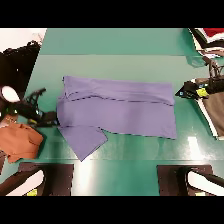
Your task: Fold the shirts.
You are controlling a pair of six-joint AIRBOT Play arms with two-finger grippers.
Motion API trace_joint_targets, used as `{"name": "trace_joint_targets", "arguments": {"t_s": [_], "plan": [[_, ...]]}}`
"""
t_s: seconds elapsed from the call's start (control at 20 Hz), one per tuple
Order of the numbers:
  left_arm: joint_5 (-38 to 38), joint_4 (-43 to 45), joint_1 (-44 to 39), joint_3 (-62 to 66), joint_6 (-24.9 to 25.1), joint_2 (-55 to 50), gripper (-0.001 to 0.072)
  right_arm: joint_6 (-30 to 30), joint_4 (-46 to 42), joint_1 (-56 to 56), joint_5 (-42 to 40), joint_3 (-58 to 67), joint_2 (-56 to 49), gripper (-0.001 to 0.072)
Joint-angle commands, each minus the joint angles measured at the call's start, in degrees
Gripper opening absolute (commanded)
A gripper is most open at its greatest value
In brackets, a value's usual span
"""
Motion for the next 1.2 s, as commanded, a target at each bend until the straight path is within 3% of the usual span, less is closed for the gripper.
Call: {"name": "trace_joint_targets", "arguments": {"t_s": [0.0,0.35,0.4,0.45,0.5,0.55,0.85,0.9,0.95,1.0,1.15], "plan": [[3.7,-5.5,0.1,-11.3,-1.7,4.5,0.0487,-0.1,0.4,0.1,-2.5,-2.9,3.7,0.0311],[12.2,-14.8,0.1,-17.6,-0.6,4.5,0.0486,-0.1,1.6,0.0,-2.6,-2.9,6.3,0.0311],[13.4,-16.0,0.1,-17.6,-0.2,4.5,0.0439,-0.1,1.6,0.0,-2.6,-2.9,6.7,0.0311],[14.4,-16.9,0.1,-17.6,0.0,4.5,0.0249,-0.1,1.7,0.1,-2.4,-2.9,7.1,0.0311],[15.0,-18.1,0.1,-17.6,1.4,4.5,0.0109,-0.1,1.6,0.0,-2.3,-2.9,7.7,0.0311],[15.1,-19.6,0.1,-17.5,2.9,4.5,0.0025,-0.1,1.6,0.0,-1.8,-2.9,8.2,0.0311],[9.4,-23.5,0.1,-14.3,7.4,4.5,0.0023,-0.2,0.9,-8.2,5.7,-13.0,13.7,0.0312],[8.8,-23.5,0.1,-13.6,7.8,4.5,0.0023,-0.3,0.9,-10.8,6.2,-16.7,14.9,0.0368],[8.6,-23.5,0.1,-12.7,8.4,4.5,0.0023,-1.2,1.0,-13.7,6.8,-20.3,15.9,0.0497],[8.7,-23.4,0.1,-11.8,8.4,4.5,0.0022,-1.6,1.1,-16.5,7.4,-23.5,16.4,0.0522],[9.1,-23.4,0.1,-9.5,8.4,4.5,0.0022,-2.7,1.5,-23.0,7.9,-32.2,15.6,0.0496]]}}
